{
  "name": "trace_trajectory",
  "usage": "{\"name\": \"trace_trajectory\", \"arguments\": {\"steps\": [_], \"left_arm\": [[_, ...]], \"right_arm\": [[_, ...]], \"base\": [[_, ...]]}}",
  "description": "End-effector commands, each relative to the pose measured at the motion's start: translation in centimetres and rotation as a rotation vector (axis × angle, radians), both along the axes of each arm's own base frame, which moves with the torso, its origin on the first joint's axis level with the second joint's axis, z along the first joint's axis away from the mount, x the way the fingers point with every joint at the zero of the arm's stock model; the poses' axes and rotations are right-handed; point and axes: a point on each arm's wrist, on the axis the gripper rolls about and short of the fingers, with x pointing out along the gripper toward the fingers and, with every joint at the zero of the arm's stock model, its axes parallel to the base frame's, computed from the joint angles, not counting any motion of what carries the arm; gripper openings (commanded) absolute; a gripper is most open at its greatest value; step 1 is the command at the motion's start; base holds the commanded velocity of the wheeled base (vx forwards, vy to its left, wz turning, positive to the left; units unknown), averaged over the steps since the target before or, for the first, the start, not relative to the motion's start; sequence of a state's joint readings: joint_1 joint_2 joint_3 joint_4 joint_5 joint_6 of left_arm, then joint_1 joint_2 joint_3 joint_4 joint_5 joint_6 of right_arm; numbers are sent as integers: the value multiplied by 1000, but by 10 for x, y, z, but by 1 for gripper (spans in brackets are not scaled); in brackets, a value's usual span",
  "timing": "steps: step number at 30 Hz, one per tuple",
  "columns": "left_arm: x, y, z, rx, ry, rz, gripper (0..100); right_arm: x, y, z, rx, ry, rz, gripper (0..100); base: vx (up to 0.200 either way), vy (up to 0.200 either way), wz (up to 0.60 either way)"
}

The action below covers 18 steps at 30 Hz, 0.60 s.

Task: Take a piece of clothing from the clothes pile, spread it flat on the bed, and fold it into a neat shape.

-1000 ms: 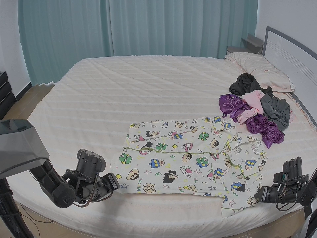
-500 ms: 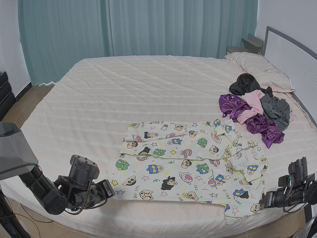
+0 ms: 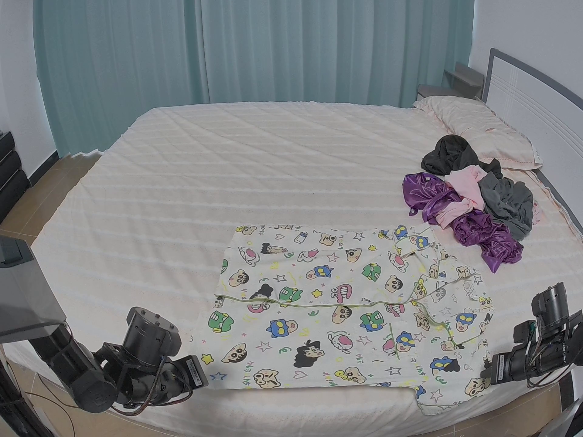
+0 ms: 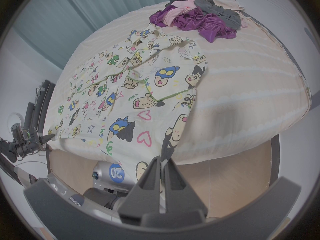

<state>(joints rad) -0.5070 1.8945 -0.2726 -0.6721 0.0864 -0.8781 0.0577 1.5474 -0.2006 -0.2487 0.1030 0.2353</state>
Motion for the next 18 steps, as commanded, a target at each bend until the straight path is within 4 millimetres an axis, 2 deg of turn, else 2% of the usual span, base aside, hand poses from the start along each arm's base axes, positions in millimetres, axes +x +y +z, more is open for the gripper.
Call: {"name": "trace_trajectory", "arguments": {"steps": [1, 14, 18], "left_arm": [[-10, -1, -4, 16, 27, -27, 100], [-13, -3, -2, 24, 15, -27, 100], [-15, -2, 15, -31, -48, -2, 100]], "right_arm": [[-1, -2, -5, -18, 32, 19, 100], [4, -7, -1, -35, -9, -9, 100], [26, -5, 9, 0, -87, -25, 100]], "base": [[0, 0, 0], [0, 0, 0], [0, 0, 0]]}}
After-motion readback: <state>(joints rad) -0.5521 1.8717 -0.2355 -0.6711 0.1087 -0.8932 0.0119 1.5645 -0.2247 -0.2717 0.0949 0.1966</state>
